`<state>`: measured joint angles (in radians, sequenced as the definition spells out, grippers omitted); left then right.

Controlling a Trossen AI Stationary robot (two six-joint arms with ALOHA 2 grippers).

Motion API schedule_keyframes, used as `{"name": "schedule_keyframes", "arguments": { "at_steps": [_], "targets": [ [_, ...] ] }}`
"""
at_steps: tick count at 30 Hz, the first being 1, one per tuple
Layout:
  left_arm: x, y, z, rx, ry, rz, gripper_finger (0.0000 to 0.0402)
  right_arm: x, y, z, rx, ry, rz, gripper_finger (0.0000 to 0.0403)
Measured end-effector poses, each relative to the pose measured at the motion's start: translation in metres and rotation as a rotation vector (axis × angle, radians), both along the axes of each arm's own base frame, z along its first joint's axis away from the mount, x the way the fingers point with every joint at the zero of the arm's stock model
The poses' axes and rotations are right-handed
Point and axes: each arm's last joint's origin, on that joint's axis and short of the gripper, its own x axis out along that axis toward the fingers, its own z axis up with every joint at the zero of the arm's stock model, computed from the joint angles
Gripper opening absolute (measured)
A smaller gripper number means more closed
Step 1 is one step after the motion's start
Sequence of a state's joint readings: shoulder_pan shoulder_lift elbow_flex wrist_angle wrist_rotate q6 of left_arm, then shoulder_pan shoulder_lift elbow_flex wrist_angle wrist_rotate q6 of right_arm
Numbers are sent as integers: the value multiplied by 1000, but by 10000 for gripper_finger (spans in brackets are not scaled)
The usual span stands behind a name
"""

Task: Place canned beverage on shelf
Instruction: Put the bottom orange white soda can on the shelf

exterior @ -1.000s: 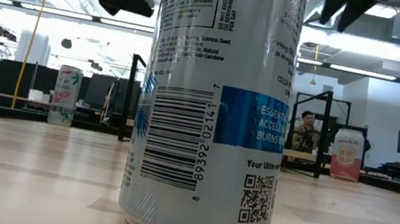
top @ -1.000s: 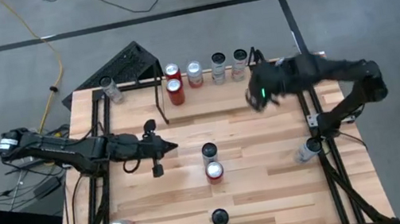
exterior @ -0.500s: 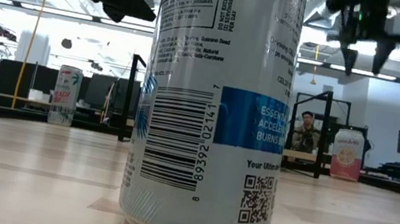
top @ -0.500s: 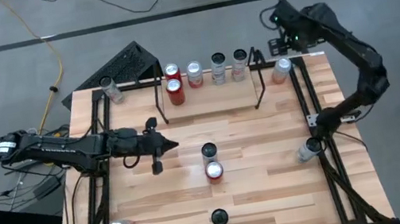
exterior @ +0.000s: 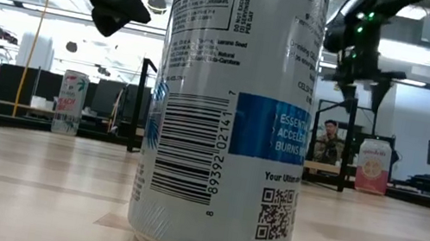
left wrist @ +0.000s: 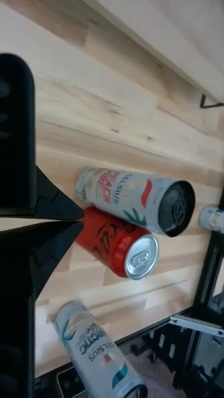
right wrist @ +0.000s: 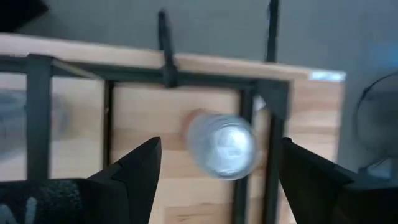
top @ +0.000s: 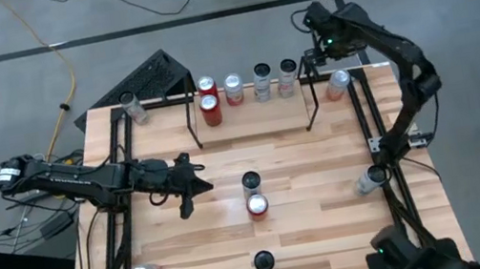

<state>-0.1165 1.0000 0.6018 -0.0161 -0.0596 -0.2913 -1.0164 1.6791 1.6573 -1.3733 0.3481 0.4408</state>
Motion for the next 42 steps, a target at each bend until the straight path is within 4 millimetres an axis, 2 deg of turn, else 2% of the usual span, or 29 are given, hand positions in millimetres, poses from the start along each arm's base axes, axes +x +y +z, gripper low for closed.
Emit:
{"name": "schedule_keyframes", "arguments": {
  "at_steps": [2,7,9,13,20,27,31,35,38,42],
  "targets": [
    [0,-2,0,7,2,10,0,1,-5,-8,29,23,-5,292],
    [-1,-4,0,8,2,15,0,-13,-23,-28,157,12,-60,292],
    [-1,-4,0,9,3,15,0,-21,-27,-35,244,7,-45,292],
    [-1,-3,-2,16,20,22,0,-21,-33,-44,309,-3,7,292],
    [-1,-2,-2,46,21,50,0,-26,-39,-48,367,-75,43,291],
    [-1,-2,-2,46,20,52,0,-26,-39,-43,324,-84,59,291],
    [-1,-2,-2,54,20,49,0,-22,-27,-28,273,-73,90,291],
    [-3,-2,8,58,61,43,0,-13,1,1,189,-102,149,291],
    [-7,-2,26,66,124,38,0,-4,30,26,109,-135,226,291],
    [-16,-6,66,42,189,-7,0,5,82,58,-38,-172,295,291]
  ]
}}
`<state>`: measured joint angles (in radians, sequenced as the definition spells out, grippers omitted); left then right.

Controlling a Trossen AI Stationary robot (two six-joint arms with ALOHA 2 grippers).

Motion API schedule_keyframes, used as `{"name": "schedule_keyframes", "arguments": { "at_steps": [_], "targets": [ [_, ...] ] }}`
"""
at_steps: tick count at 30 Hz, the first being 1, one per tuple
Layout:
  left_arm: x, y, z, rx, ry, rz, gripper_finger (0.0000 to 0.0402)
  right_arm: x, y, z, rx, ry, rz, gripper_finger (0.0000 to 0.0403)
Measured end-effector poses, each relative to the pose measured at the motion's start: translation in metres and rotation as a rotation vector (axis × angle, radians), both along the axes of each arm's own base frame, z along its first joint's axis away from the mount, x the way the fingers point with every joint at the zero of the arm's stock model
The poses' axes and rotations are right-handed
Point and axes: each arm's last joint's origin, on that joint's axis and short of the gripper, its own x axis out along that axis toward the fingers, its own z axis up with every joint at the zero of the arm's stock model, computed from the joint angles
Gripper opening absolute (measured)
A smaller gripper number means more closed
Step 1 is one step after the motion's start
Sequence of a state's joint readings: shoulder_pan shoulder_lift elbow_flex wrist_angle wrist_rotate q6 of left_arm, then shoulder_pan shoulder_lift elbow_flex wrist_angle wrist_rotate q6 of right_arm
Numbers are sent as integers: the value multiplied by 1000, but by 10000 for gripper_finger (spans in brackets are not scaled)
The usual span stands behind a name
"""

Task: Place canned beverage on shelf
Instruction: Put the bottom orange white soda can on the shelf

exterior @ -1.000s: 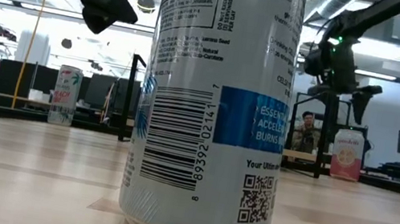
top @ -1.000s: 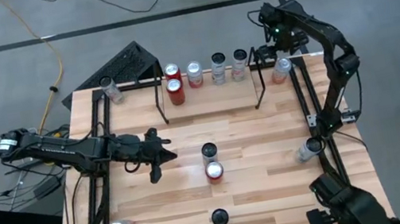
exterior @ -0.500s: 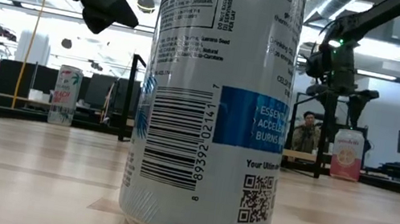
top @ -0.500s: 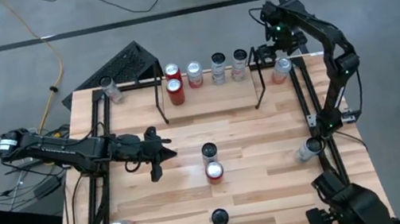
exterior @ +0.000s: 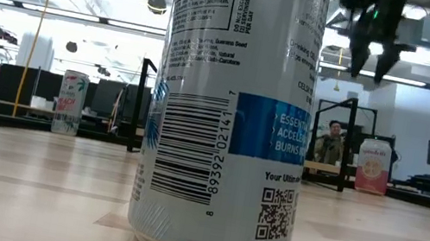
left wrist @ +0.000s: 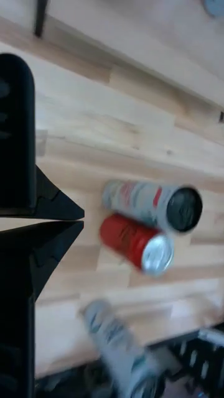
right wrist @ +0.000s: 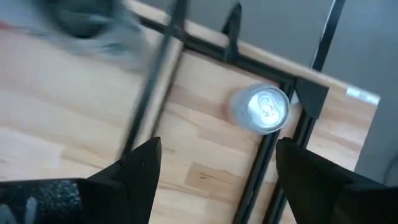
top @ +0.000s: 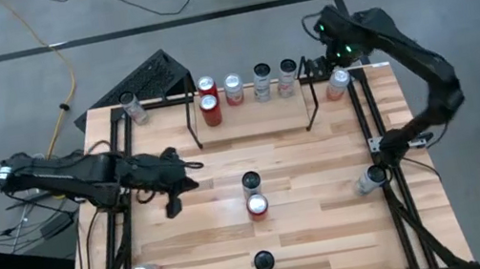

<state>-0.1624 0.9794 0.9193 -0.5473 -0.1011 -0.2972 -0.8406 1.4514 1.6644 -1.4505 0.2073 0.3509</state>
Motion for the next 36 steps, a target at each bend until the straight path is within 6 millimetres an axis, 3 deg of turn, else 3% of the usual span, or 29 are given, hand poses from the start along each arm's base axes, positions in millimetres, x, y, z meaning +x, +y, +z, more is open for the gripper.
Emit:
{"name": "schedule_keyframes", "arguments": {
  "at_steps": [4,8,12,17,25,36],
  "targets": [
    [-15,-11,34,-26,59,-58,0,2,55,21,-126,-65,47,291],
    [-29,-21,58,-42,71,-96,0,3,108,22,-213,-168,138,291],
    [-38,-28,67,-62,89,-116,0,7,148,3,-264,-274,218,291],
    [-46,-33,60,-97,191,-113,0,22,187,-35,-258,-395,359,291],
    [-46,-39,62,-203,202,-185,15,47,220,-78,-213,-435,461,291],
    [-41,-44,63,-282,198,-278,133,67,239,-97,-160,-435,413,291]
  ]
}}
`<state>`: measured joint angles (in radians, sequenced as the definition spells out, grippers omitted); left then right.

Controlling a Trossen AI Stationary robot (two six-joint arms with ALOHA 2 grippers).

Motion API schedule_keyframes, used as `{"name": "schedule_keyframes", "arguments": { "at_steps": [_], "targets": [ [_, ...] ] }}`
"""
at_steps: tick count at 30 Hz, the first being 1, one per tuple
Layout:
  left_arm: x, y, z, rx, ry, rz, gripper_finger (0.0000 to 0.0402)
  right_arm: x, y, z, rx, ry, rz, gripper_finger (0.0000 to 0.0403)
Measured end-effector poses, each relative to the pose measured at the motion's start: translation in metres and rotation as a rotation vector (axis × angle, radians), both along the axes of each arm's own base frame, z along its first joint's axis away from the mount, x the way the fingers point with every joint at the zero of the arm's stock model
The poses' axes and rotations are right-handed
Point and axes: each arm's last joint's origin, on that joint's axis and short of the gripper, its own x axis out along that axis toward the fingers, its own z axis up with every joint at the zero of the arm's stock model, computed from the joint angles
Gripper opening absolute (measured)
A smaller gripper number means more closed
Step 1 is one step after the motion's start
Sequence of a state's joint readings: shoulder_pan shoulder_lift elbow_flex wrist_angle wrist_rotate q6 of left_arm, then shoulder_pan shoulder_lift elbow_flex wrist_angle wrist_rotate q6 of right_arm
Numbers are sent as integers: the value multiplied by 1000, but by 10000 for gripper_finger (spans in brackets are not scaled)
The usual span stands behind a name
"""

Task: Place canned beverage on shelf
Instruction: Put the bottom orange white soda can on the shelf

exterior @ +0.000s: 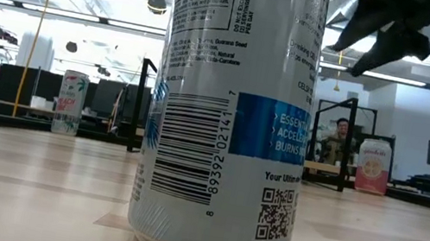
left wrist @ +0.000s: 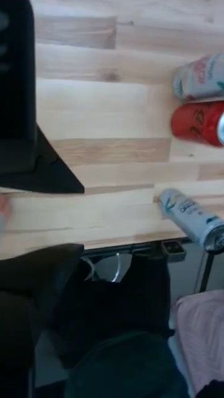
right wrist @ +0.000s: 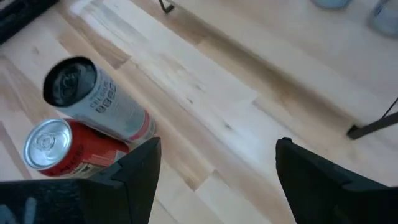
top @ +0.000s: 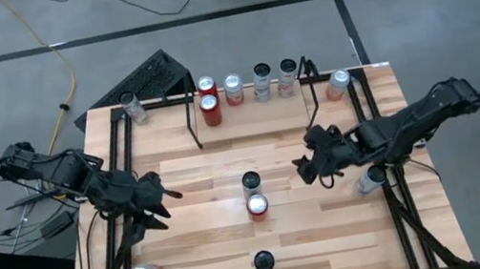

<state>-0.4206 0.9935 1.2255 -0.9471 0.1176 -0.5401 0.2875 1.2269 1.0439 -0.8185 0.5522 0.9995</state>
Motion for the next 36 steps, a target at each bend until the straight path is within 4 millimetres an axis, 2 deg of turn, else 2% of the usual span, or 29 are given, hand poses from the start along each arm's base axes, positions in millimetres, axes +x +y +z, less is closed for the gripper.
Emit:
{"name": "schedule_keyframes", "arguments": {
  "at_steps": [9,12,16,23,28,32,36],
  "targets": [
    [6,-11,15,-126,-156,-137,219,17,24,-25,65,32,-39,291],
    [4,-22,22,-162,-228,-203,238,17,29,-26,96,15,-53,291],
    [-3,-32,21,-118,-243,-260,250,17,34,-25,127,-19,-69,291],
    [-21,-44,-10,9,65,-172,252,20,41,-25,137,-61,-60,291],
    [-25,-69,-28,3,211,-153,252,24,44,-27,128,-78,-56,291],
    [-29,-85,-48,111,370,-142,252,26,46,-31,120,-62,-53,291],
    [-30,-105,-63,161,455,-169,252,28,49,-33,110,-60,-32,291]
  ]
}}
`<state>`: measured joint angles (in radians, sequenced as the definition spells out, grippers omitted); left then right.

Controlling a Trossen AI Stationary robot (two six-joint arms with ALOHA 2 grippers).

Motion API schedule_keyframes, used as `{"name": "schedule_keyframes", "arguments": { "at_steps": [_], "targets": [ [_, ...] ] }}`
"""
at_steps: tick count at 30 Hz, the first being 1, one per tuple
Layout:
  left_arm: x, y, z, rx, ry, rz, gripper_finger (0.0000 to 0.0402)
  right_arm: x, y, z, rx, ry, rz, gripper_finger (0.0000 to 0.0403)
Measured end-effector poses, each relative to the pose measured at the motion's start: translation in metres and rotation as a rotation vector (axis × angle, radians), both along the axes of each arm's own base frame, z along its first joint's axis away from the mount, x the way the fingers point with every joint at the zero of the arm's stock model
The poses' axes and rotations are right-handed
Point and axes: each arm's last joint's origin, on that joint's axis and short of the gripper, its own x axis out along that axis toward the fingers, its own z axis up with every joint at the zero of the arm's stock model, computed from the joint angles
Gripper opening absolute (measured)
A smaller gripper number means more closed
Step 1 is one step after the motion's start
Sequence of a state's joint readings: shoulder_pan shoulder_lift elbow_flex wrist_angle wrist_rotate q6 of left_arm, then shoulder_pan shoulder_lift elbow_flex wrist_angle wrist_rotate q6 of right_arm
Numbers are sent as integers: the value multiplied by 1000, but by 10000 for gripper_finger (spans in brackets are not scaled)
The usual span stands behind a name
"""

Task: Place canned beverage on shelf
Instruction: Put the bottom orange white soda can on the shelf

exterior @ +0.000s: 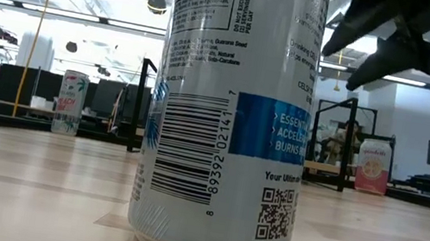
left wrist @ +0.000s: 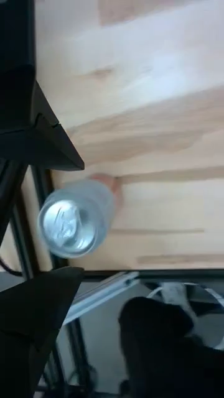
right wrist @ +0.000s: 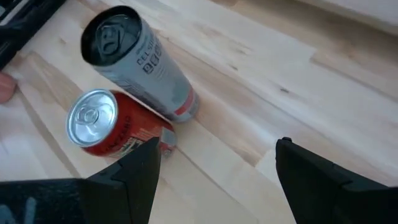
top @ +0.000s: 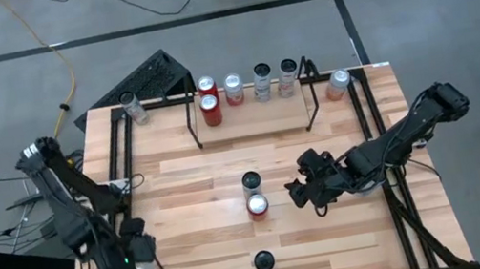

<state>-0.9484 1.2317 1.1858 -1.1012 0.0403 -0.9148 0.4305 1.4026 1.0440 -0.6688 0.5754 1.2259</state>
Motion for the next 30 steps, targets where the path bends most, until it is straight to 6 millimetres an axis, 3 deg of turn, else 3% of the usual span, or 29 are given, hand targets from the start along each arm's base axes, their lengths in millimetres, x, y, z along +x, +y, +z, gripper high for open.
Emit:
{"name": "schedule_keyframes", "arguments": {
  "at_steps": [14,30],
  "targets": [
    [-6,-42,-37,149,80,-73,252,5,1,-1,-3,-11,20,291],
    [-14,-53,-42,157,87,-98,252,7,2,1,31,-37,32,291]
  ]
}}
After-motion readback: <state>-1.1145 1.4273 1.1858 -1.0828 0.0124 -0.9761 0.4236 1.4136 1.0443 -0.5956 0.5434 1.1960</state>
